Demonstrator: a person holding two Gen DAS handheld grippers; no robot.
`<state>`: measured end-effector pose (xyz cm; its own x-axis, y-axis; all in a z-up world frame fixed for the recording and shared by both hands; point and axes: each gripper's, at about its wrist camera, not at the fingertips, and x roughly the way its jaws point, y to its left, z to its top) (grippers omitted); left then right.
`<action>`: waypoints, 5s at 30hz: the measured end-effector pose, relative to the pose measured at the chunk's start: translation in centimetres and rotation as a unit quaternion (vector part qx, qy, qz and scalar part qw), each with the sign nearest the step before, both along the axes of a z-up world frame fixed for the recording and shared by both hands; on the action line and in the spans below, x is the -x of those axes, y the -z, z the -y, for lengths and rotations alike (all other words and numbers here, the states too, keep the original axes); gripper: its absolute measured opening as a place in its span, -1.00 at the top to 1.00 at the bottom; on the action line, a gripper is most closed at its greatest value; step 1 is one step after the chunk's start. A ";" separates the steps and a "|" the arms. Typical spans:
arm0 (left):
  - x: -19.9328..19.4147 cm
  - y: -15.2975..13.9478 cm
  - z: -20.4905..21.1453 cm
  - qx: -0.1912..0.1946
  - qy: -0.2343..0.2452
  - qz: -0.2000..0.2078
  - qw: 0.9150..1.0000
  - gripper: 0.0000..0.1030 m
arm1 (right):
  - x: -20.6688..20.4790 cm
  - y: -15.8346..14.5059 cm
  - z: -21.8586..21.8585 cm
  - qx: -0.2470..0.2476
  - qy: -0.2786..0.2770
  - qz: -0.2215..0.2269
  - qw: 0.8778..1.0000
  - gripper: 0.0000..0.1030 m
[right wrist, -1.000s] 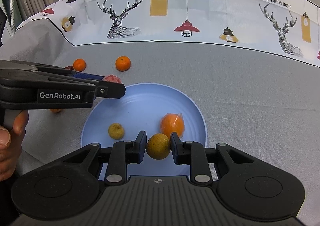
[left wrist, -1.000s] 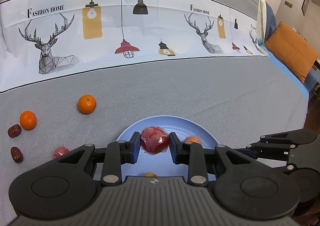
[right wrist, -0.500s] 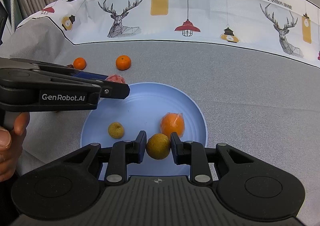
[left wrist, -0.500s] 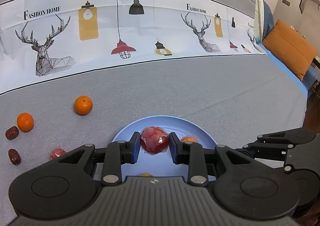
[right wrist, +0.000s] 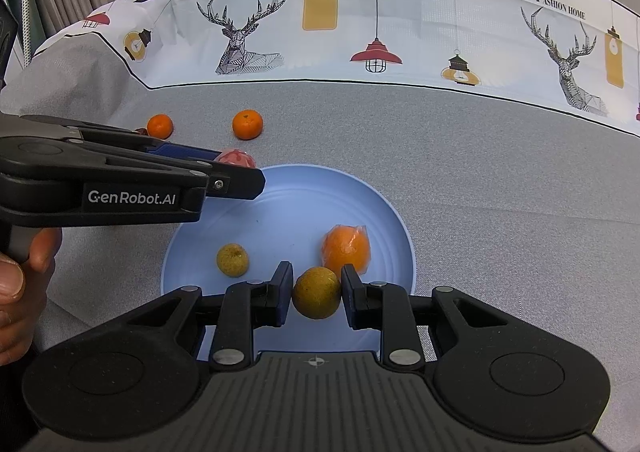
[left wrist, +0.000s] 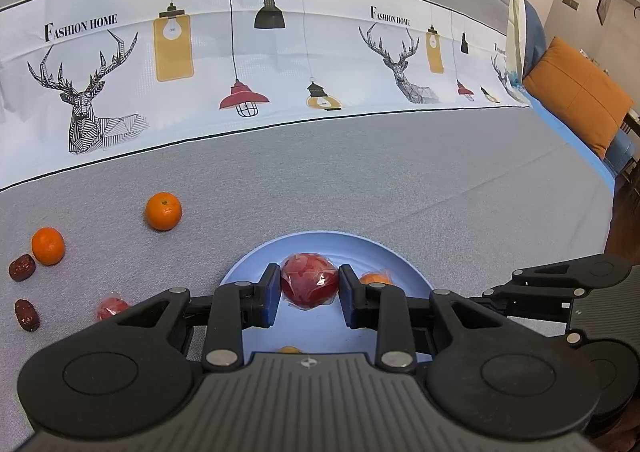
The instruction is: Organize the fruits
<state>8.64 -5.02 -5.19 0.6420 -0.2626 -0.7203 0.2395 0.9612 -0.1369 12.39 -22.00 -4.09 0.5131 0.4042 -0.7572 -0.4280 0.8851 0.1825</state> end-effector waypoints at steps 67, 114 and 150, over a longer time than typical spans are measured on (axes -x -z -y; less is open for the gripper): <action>-0.4 -0.6 -1.2 0.014 -0.016 0.001 1.000 0.13 | -0.5 -1.1 -0.2 0.017 0.077 0.059 0.995 -0.33; -0.1 -2.8 -20.2 0.156 -0.343 -0.069 0.924 0.61 | -1.7 -2.2 -3.7 -0.056 0.091 0.063 0.992 0.32; -4.6 3.7 -23.7 0.120 -0.419 -0.195 0.879 0.42 | -6.9 4.1 -20.2 -0.026 -0.043 -0.060 0.997 0.00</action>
<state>13.19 18.68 -8.87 0.3995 0.0112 -0.9167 -0.6492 0.7095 -0.2743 19.28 -1.81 -8.16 0.3817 0.4827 -0.7882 -0.4749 0.8340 0.2807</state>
